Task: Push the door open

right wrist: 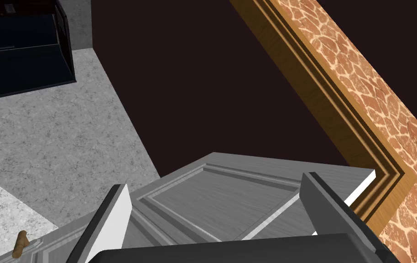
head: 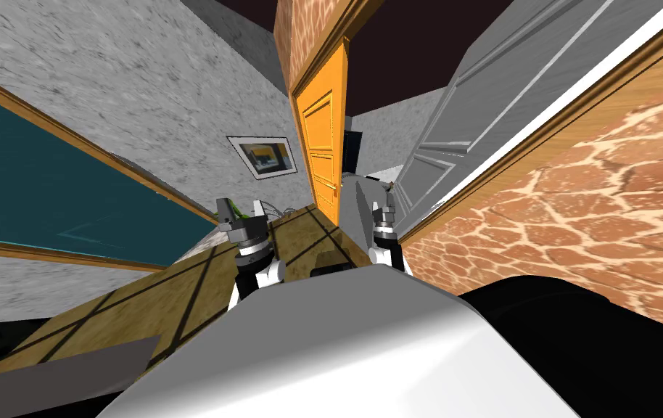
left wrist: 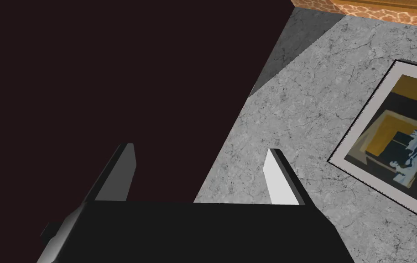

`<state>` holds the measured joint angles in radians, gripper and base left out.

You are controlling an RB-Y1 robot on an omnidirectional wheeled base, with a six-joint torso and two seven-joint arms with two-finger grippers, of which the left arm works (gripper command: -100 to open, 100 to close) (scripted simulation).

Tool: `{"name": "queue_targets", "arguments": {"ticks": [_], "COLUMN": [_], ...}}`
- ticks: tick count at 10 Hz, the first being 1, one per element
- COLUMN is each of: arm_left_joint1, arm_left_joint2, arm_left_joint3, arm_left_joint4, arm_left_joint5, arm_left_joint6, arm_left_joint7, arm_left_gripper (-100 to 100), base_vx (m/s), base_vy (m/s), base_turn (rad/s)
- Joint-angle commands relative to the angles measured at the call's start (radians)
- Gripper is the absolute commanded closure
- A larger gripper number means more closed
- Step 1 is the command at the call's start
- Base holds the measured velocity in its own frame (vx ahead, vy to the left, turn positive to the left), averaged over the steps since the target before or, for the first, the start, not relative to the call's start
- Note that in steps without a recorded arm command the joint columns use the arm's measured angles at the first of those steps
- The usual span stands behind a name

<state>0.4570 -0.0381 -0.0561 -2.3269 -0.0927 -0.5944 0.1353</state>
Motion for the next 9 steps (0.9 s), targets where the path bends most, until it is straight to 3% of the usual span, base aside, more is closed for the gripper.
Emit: {"name": "queue_targets", "arguments": {"ticks": [1, 9], "arm_left_joint1": [-0.019, -0.116], "arm_left_joint2": [0.012, 0.056], "arm_left_joint3": [-0.003, -0.021], "arm_left_joint4": [0.033, 0.205], "arm_left_joint5": [-0.002, -0.014], "arm_left_joint6": [0.004, 0.022], "arm_left_joint7": [0.003, 0.016], "arm_left_gripper": [-100, -100], "base_vx": [0.076, 0.118], "base_vy": [0.030, 0.047], "base_turn": [-0.086, -0.087]}}
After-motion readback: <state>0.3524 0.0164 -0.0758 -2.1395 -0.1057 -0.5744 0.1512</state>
